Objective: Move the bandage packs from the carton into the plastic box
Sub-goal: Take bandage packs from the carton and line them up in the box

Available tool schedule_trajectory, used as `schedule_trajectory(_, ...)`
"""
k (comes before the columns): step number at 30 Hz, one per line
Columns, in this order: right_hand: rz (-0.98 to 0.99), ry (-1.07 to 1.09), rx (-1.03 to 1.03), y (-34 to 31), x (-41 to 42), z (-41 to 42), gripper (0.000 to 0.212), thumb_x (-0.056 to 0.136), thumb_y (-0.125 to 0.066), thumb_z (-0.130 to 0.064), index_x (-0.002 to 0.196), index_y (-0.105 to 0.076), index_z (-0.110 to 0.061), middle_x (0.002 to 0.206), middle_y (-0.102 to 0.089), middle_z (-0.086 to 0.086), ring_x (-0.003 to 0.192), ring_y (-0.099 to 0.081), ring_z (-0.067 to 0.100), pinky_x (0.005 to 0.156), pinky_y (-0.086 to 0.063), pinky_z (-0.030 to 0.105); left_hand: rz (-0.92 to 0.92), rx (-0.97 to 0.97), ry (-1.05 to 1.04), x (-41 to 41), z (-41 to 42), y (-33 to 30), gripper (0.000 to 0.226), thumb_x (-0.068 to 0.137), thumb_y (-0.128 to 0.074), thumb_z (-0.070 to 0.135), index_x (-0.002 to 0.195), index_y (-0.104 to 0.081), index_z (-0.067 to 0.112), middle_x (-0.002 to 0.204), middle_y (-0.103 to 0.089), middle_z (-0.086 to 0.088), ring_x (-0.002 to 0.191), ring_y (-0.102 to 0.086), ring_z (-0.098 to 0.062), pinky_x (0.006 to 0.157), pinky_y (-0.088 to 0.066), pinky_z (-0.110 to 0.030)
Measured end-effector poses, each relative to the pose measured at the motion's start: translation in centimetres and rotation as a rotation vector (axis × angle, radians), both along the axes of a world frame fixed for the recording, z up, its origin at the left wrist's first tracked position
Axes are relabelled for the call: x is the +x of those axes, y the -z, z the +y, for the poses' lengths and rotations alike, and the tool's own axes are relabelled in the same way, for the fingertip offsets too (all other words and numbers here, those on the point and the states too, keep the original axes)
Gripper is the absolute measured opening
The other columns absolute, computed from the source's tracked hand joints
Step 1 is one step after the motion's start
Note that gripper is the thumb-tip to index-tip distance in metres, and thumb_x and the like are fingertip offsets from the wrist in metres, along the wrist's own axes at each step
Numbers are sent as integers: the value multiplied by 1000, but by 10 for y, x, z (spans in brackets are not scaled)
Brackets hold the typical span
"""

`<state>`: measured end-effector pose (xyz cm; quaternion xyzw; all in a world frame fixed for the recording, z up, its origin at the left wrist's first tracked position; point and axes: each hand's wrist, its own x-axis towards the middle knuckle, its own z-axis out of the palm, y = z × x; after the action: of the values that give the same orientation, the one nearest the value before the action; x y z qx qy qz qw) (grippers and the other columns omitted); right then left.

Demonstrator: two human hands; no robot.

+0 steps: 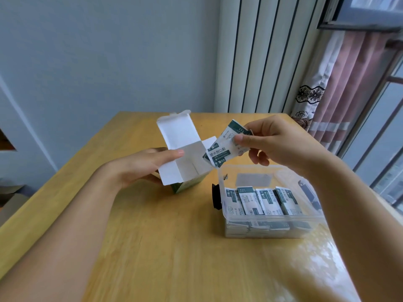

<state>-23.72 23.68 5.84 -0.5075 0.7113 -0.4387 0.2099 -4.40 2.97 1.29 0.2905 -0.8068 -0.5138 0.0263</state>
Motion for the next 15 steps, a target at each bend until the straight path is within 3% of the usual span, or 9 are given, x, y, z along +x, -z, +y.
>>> schedule_trajectory(4, 2, 19, -14, -1, -4, 0, 18, 99, -60, -17, 93, -74, -8, 54, -67, -6, 42, -48, 5, 47, -37, 24, 31, 5, 84, 4, 2, -7, 26, 97, -57, 39, 122, -64, 35, 114, -74, 15, 104, -70, -7, 92, -53, -30)
schedule_trajectory(7, -38, 19, -32, 1, -8, 0, 19, 99, -61, -17, 94, -75, -6, 63, -69, 0, 47, -49, 11, 46, -36, 25, 118, -59, -45, 0, -2, -5, 35, 90, -67, 44, 120, -67, 28, 113, -75, 8, 103, -72, -12, 90, -56, -33)
schedule_trajectory(10, -106, 34, -56, 3, -8, -3, 18, 97, -63, -16, 95, -76, -3, 75, -70, 13, 53, -49, 18, 43, -35, 25, 228, -214, -237, -4, -14, -1, 61, 68, -82, 59, 118, -67, 26, 113, -71, 7, 105, -68, -12, 92, -55, -33)
schedule_trajectory(13, -164, -3, -38, 5, -4, -6, 18, 97, -62, -14, 93, -74, -2, 76, -69, 15, 53, -48, 18, 43, -36, 23, 248, -445, -342, -9, -12, -8, 52, 76, -75, 63, 112, -66, 26, 109, -67, 11, 98, -64, -9, 85, -52, -32)
schedule_trajectory(15, -203, -41, -41, 5, -1, -7, 19, 97, -60, -14, 91, -73, -2, 77, -67, 16, 52, -48, 18, 43, -36, 22, 370, -644, -483, -12, -4, -17, 43, 87, -64, 62, 102, -68, 22, 96, -68, 10, 88, -63, -11, 77, -46, -29)
